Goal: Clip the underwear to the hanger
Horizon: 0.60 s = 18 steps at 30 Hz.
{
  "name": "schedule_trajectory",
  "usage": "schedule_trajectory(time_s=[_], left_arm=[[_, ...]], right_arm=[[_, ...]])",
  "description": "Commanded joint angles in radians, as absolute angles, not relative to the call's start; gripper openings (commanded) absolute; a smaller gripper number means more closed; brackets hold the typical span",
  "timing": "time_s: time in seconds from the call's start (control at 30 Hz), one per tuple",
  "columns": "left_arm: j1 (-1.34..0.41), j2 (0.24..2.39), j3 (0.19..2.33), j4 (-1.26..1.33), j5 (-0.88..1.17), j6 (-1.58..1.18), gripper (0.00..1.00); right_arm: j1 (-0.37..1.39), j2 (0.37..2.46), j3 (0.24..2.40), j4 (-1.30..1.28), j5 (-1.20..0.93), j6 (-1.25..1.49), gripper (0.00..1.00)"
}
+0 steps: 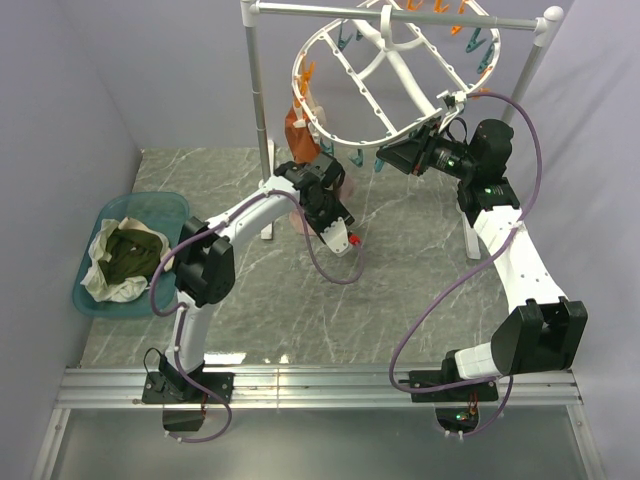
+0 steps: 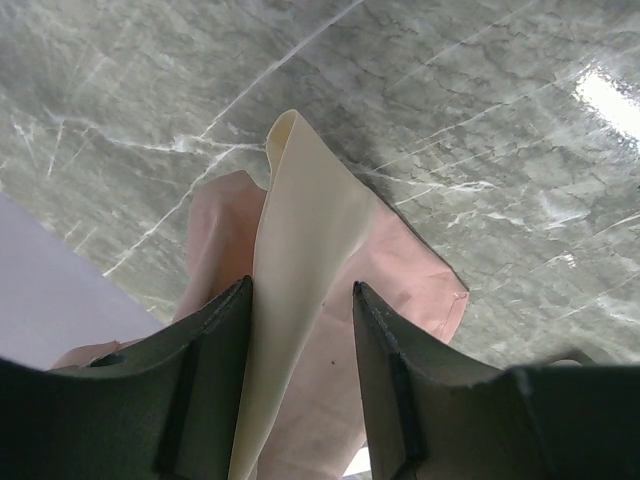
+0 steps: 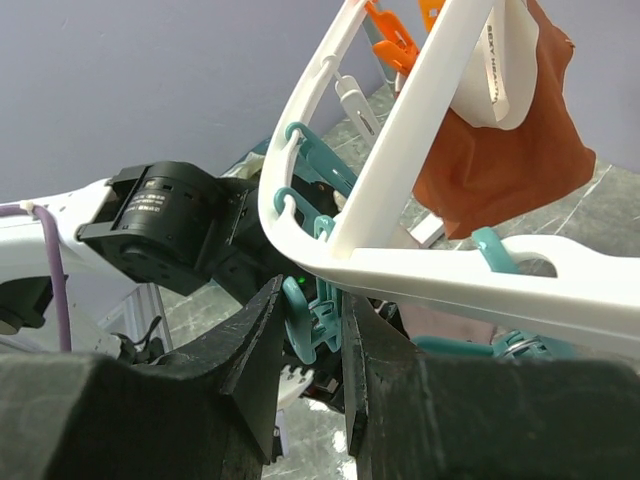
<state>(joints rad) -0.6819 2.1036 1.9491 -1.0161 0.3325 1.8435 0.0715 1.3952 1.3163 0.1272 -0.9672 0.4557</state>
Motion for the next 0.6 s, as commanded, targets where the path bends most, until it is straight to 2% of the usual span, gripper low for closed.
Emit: schedule_trajectory(time_s=[0.0,0.57], left_arm=[[-0.678,2.109,1.993,-1.040,0.330,1.853,0.50],[-0.667,2.146,1.957,-0.980,0.383,1.824,0.46]], right_arm=[[0.072,1.368,1.321,0.147,-0.973,0.460,0.00],[0.072,1.384,1.325,0.158,-0.969,0.471,0.00]])
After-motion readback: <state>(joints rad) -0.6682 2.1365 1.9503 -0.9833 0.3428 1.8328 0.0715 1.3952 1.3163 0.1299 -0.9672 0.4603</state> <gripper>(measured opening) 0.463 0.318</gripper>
